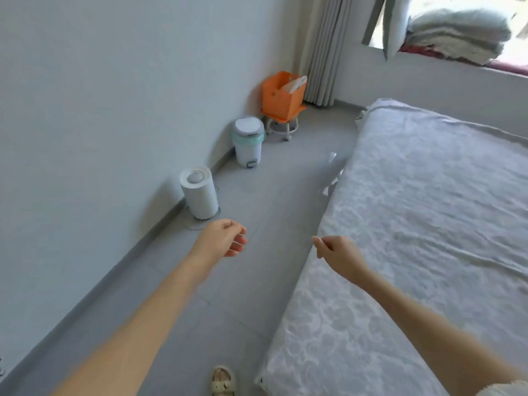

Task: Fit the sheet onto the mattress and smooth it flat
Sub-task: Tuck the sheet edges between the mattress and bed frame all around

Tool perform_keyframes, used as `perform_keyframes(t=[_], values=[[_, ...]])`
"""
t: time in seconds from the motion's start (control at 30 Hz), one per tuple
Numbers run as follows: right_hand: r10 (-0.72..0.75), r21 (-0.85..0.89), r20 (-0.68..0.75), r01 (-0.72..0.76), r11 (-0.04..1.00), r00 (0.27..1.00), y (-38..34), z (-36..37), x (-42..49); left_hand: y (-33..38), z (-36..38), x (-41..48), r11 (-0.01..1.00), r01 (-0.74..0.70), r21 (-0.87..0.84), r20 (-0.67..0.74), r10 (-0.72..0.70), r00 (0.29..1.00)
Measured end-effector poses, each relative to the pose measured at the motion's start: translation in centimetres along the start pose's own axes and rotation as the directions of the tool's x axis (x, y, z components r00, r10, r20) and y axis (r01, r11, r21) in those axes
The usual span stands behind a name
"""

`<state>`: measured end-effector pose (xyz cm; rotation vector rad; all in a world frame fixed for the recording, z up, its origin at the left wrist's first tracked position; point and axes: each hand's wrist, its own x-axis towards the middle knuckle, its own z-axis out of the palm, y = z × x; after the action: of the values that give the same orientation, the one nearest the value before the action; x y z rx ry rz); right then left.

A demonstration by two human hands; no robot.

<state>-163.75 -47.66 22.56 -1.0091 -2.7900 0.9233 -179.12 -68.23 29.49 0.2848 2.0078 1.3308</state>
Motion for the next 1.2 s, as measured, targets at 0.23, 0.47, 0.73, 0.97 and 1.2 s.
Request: perform_keyframes(t=[0.23,0.47,0.73,0.97,1.2], values=[[0.200,0.204,-0.128,-0.171,0.964,0.971,-3.3,-2.6,11.1,13.2,-3.2,12.5,0.953,-0.233,0.192,0.176,0.200,0.964],[0.286,0.239,-0.208,-0.235,0.942,0.935,-4.0,-8.9,26.7,23.5,-1.3,28.8,0.934,-0.314,0.170,0.324,0.248,0.913],[0.508,0.354,-0.092,-0.449,0.820,0.856,-1.1,-16.7,43.0,38.4,3.0,49.5,0.852,-0.493,0.174,0.487,0.361,0.795],[0.627,0.419,-0.179,-0.518,0.746,0.758,5.1,-24.3,54.1,47.7,12.8,64.6,0.887,-0.438,0.143,0.585,0.281,0.761],[0.675,0.482,-0.244,-0.517,0.707,0.696,15.5,-32.9,71.7,56.5,25.8,80.3,0.899,-0.413,0.142,0.605,0.251,0.755]])
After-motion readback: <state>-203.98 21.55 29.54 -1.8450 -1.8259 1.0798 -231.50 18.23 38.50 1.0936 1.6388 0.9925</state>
